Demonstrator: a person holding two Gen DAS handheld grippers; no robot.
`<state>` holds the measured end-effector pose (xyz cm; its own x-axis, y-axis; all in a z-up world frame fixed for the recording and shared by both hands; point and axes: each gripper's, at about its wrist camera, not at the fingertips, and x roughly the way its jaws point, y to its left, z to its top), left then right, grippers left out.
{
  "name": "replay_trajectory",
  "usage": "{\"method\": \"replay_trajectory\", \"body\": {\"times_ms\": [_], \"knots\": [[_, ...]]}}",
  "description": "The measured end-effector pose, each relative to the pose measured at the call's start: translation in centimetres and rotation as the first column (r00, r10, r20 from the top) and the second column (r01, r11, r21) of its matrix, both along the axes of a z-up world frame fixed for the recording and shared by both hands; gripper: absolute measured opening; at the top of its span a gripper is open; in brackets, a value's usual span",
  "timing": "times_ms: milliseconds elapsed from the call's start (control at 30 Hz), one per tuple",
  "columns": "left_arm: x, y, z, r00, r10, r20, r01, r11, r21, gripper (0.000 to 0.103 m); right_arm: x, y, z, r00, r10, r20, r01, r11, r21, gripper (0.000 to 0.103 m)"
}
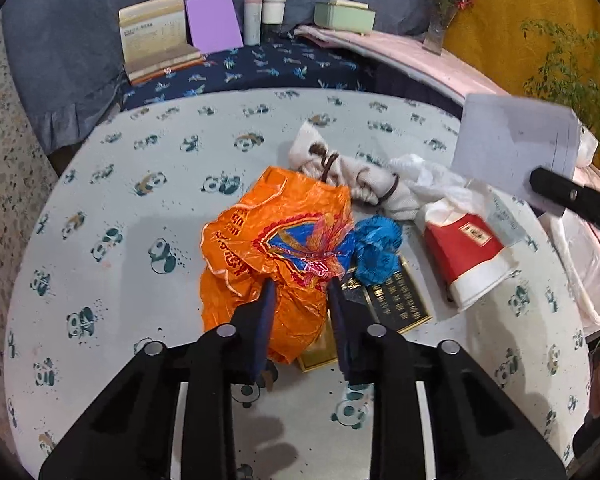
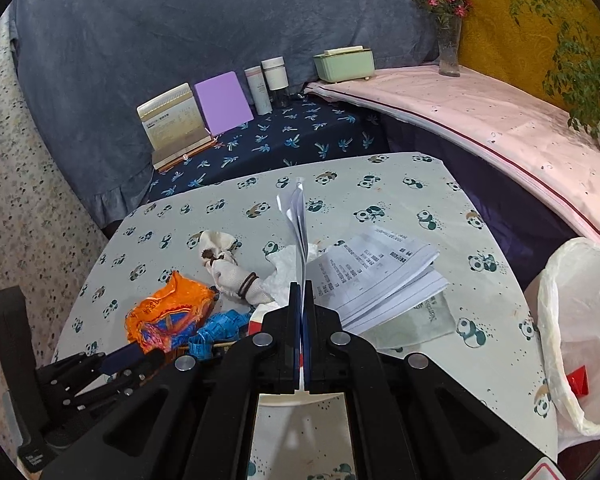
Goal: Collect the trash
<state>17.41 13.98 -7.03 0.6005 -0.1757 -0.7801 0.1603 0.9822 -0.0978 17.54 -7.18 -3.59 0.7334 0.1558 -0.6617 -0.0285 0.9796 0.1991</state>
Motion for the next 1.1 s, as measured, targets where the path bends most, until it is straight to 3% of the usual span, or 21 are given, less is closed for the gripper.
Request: {"method": "replay_trajectory", "body": {"times_ms": [267, 467, 800, 1100], "knots": [[-1.8, -1.5, 3.9, 0.997, -0.008, 0.071, 0.010, 1.000, -0.026, 0.019, -2.8, -2.0, 2.2, 0.998, -0.028, 0.058, 0.028, 1.000, 0.006, 0.001], [-2.7, -5.2, 6.9, 0.991, -0.055, 0.124, 0.061, 0.997, -0.044, 0.018, -5.0, -4.8, 3.8, 0.992, -0.075, 0.103, 0.074, 0.997, 0.016, 0.001], [-3.9, -14.6, 9.8, 0.965, -0.196, 0.172, 0.208, 0.977, -0.050, 0.018, -8.7, -11.3, 5.2, 0.973, -0.183, 0.140, 0.180, 0.983, 0.027, 0.001], [-5.0, -22.9, 10.1, 0.935, -0.309, 0.172, 0.320, 0.946, -0.042, 0.018, -11.4, -17.9, 4.4, 0.948, -0.290, 0.129, 0.288, 0.957, 0.039, 0.001]]}}
